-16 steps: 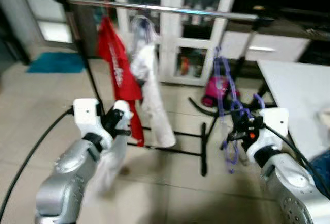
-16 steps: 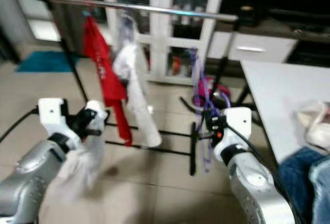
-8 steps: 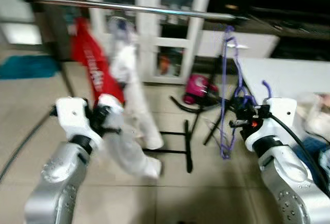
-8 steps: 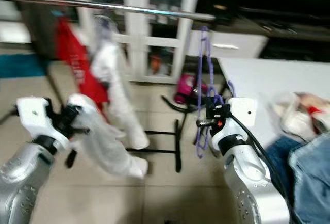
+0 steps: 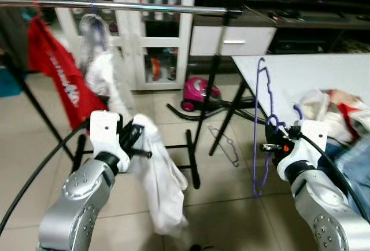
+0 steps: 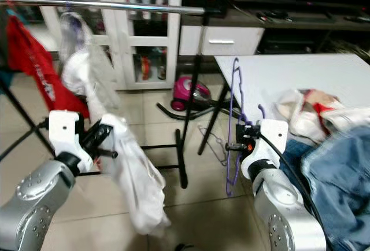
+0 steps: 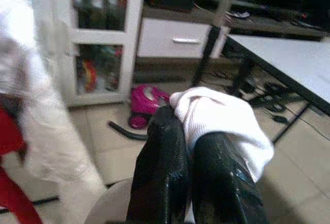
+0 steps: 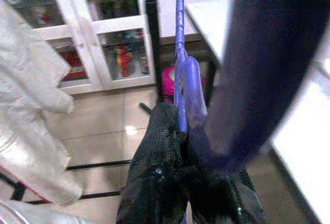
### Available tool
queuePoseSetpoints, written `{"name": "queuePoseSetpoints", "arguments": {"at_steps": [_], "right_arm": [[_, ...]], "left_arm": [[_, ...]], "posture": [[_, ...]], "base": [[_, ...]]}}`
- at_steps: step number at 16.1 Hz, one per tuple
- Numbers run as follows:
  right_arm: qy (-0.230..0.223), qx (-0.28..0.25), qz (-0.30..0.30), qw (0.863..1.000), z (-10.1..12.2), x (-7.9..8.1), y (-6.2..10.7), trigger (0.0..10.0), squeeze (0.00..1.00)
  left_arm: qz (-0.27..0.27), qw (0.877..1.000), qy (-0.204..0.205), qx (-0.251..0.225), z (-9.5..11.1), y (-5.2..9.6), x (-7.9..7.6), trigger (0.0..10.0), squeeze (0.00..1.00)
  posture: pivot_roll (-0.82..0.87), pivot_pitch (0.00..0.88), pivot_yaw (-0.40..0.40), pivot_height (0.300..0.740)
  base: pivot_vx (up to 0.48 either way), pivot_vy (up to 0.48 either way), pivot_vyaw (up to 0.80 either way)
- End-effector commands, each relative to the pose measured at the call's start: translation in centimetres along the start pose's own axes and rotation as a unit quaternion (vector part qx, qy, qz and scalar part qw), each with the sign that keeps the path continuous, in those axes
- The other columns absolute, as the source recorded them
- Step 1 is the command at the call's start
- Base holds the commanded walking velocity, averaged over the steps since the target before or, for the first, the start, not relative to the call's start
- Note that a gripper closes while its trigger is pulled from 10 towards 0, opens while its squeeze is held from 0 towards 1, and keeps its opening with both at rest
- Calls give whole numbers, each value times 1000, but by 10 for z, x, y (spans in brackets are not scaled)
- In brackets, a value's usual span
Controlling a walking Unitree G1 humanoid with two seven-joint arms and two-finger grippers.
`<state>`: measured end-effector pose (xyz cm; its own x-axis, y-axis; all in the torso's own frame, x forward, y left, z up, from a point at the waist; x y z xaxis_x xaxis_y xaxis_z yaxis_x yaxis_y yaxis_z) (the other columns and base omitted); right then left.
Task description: Hang hanger
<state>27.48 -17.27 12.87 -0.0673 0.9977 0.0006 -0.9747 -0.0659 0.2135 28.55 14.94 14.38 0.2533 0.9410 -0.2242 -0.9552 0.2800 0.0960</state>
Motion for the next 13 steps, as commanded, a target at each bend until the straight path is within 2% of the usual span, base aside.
{"name": "queuePoseSetpoints", "arguments": {"at_steps": [1,3,5,7,8,10,11,13], "right_arm": [[43,13,0,999,-2,-2,1,10000,0],[20,2,-5,1000,4,-5,2,10000,0],[59,5,-21,998,6,-11,1,10000,0],[32,-3,-24,999,9,-11,2,10000,0],[19,-8,-32,999,10,-12,3,10000,0],[20,-7,-40,999,11,-13,2,10000,0],[28,-5,-47,998,13,-14,1,10000,0],[25,-7,-50,998,13,-14,0,10000,0]], "left_arm": [[-1,1000,-17,-16,10,2,0,10000,0],[-3,1000,-17,-13,10,2,1,10000,0],[-9,1000,-17,-14,10,-1,-1,10000,0],[-14,1000,-18,-14,10,-2,-2,10000,0],[-17,1000,-19,-13,10,-3,-2,10000,0],[-19,1000,-19,-12,10,-3,-3,10000,0],[-22,1000,-19,-11,10,-4,-4,10000,0],[-27,1000,-9,-8,8,-3,-5,10000,0]], "posture": [[80,4,-47,740],[77,0,-41,740],[75,0,-36,740],[74,0,-28,740],[74,0,-28,740],[73,0,-25,740],[73,0,-27,740],[72,0,-27,740]], "base": [[0,442,0],[0,469,-800],[0,467,-800],[0,463,-800],[0,465,0],[0,465,0],[0,450,-731],[0,0,-722]]}}
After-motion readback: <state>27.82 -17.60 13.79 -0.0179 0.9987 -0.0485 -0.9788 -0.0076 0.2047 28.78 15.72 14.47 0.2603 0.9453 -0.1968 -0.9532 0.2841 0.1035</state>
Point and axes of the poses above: a point about 5 cm out from each wrist's last joint towards the gripper, its own y axis pointing back from the gripper into the wrist, its own z axis along the axis of the wrist's last joint, x = y × z, the point moved 4 cm from there along -y, pointing out of the wrist towards the gripper, and after that the axes turned 7 degrees about y, right-handed, at the moved point
